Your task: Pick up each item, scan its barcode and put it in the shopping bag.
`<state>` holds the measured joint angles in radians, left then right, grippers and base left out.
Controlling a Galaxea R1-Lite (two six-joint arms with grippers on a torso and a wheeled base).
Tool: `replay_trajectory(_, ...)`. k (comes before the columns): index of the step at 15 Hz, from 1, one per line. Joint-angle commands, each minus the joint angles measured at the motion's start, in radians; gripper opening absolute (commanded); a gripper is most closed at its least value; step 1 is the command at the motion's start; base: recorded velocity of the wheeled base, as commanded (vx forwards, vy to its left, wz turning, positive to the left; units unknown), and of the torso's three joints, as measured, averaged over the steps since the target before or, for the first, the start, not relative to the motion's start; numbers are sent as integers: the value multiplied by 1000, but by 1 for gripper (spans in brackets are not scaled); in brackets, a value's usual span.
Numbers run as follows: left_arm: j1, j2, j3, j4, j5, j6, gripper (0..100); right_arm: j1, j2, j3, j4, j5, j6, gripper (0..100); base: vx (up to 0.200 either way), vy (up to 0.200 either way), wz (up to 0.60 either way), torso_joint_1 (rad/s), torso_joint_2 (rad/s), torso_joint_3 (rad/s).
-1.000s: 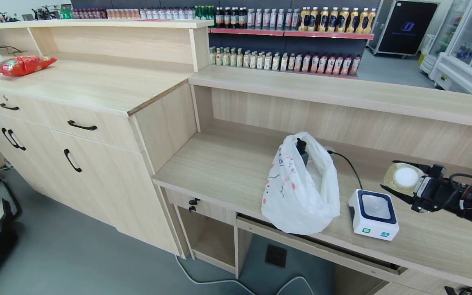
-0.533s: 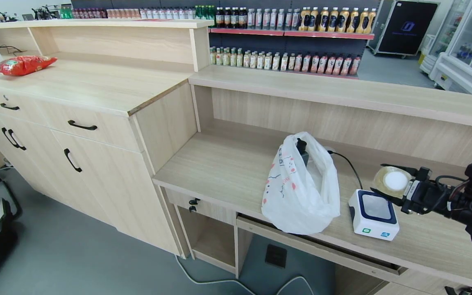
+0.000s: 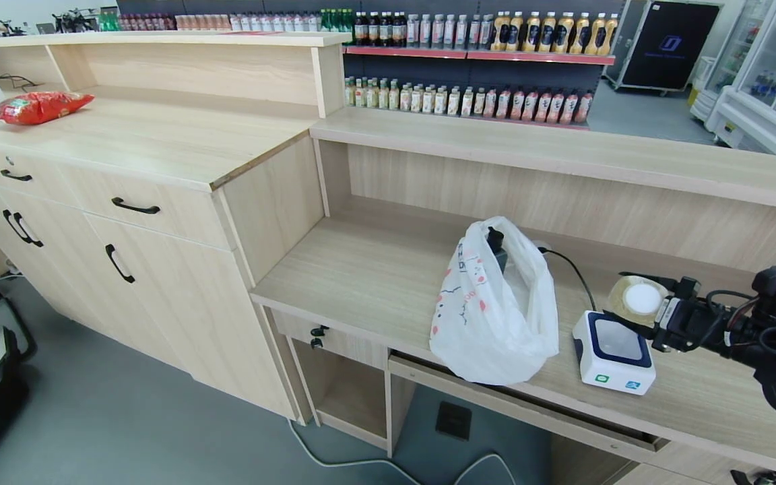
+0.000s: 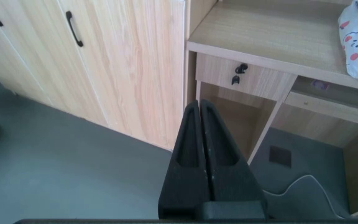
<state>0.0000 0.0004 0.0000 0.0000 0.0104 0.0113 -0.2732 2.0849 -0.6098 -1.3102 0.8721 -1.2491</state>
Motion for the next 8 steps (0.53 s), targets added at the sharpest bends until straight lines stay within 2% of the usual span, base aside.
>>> replay_trajectory(1, 0, 0, 0, 0, 0, -1, 0, 2, 6, -1, -1, 1, -1, 0, 0, 0, 0, 0, 0, 0)
replay_trajectory(8, 0, 0, 0, 0, 0, -1, 0, 5, 23, -11, -20, -1, 2, 0, 0, 0, 0, 0, 0, 0)
